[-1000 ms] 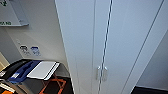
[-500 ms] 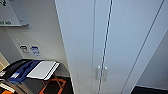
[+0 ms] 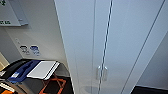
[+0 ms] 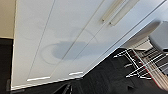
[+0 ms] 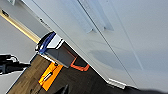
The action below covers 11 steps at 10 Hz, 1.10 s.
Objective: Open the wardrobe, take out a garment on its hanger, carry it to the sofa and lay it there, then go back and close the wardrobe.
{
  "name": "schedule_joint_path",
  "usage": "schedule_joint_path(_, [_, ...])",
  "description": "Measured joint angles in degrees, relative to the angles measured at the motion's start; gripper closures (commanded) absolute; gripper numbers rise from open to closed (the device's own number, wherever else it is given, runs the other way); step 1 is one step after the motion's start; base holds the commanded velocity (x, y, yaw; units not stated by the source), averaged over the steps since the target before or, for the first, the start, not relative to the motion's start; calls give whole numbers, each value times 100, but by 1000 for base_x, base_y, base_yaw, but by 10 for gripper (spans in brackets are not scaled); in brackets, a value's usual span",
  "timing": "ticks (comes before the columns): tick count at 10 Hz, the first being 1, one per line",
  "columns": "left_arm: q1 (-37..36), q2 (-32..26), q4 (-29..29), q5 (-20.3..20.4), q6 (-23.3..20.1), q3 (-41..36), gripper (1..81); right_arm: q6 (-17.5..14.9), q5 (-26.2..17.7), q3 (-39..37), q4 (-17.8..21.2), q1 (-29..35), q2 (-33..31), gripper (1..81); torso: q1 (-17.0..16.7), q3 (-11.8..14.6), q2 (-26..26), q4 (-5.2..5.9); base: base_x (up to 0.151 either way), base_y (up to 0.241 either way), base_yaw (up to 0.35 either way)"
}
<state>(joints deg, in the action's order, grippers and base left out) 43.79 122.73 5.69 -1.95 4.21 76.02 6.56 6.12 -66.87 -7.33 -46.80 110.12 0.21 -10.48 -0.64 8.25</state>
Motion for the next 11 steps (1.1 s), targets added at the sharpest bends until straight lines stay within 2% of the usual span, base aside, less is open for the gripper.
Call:
schedule_joint_path(2, [-728, 87, -156, -413, 37, -17, 10, 35, -340, 46, 133, 588, 83, 10, 4, -4, 2, 0, 0, 0, 0])
schedule_joint_path(4, [-1198, 458, -252, -752, 172, 79, 10, 165, -583, 59, 227, 1100, 254, 10, 9, -6, 5, 0, 0, 0, 0])
schedule_joint_path(8, [-1626, 1406, -339, -1243, 362, 683, 10, 490, -1036, -372, 315, 1662, 934, 10, 13, -11, 11, 0, 0, 0, 0])
schedule_joint_path(11, [-1777, 1877, -361, -1387, 463, 1273, 10, 611, -1268, -722, 325, 2018, 1340, 10, 17, -15, 17, 0, 0, 0, 0])
